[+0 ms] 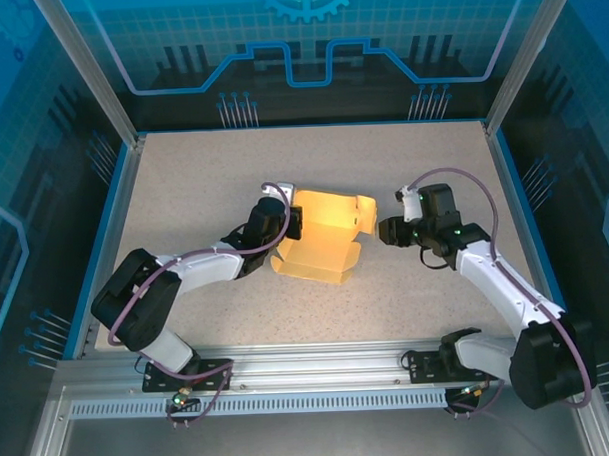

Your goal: Fold the paper box

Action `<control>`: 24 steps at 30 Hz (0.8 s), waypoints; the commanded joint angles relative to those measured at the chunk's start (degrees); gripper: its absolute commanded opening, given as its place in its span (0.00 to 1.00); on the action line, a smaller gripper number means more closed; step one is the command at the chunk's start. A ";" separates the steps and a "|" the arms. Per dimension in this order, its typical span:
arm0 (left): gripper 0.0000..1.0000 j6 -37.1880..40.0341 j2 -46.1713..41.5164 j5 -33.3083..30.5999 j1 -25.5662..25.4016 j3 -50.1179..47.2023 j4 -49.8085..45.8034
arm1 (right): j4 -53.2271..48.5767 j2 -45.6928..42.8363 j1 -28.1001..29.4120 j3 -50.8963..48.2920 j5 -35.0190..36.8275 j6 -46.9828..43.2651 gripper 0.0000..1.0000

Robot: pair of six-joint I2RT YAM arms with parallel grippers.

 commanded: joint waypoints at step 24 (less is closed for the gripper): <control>0.00 -1.46 -1.55 1.49 0.27 -0.59 0.73 | 6.78 8.32 7.57 5.49 -3.50 2.00 0.47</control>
